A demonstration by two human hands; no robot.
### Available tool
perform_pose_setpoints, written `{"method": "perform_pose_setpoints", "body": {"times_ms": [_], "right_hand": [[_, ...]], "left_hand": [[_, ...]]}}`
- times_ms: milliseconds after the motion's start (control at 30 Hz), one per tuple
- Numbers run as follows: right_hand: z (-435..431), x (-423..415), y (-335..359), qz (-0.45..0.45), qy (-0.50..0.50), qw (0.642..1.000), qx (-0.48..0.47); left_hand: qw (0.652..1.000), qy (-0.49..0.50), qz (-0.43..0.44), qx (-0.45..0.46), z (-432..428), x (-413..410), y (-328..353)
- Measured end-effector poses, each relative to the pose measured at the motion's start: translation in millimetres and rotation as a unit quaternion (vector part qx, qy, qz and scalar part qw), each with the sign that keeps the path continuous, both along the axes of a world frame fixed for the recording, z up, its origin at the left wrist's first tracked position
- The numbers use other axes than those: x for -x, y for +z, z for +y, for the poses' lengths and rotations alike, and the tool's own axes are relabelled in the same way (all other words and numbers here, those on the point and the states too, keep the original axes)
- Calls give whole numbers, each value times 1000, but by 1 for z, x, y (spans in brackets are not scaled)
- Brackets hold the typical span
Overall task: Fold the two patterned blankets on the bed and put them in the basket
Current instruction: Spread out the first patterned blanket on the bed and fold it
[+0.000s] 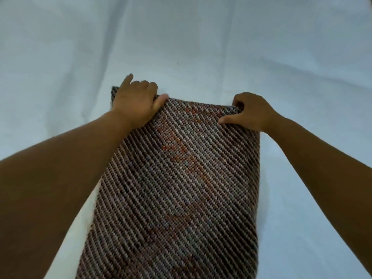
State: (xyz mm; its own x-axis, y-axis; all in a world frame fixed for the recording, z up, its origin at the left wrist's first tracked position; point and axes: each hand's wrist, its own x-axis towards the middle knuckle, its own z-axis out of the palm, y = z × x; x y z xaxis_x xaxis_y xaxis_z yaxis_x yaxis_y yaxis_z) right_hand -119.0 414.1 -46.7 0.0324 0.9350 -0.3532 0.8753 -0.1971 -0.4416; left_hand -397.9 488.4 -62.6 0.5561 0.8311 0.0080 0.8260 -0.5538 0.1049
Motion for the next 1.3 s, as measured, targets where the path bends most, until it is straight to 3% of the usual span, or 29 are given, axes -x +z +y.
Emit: {"method": "perform_pose_setpoints", "body": {"times_ms": [100,233,367,533,633,733,833,933,1000,1100,1200,1300], "right_hand": [[-1,-5,5,39,4,999,-2],[-4,-12,5,26,45,989,135],[16,-38,10,-111,62,990,61],[5,-35,-9,-227,22,973,42],[-14,17,-19,-232,-97,966,-62],[-57,98,-24,-173,-133,961,-173],[-123,148,-32,-102,-65,986,-115],[-165,111,-46,-139,-42,989,-37],[-178,81,-51,-179,-68,981,-17],[-186,54,-45,-184,-185,965,38],[-197,74,-25,-158,-194,968,-25],[-236,137,-17,-96,-45,989,-102]], "left_hand": [[997,-62,-27,-28,7,2,-3],[995,-93,-43,-9,11,0,-5],[996,-74,-47,-8,24,-13,-10],[996,7,88,29,32,-23,-25],[996,57,66,10,15,-46,-19],[998,43,-50,-3,-32,-63,-16],[995,24,-40,91,-111,-59,-23],[987,71,-16,147,-159,-29,-35],[984,106,8,146,-160,-20,-37],[975,149,50,157,-152,-26,-30],[976,162,7,147,-173,-29,-14],[986,102,-23,127,-241,-14,-5]]}}
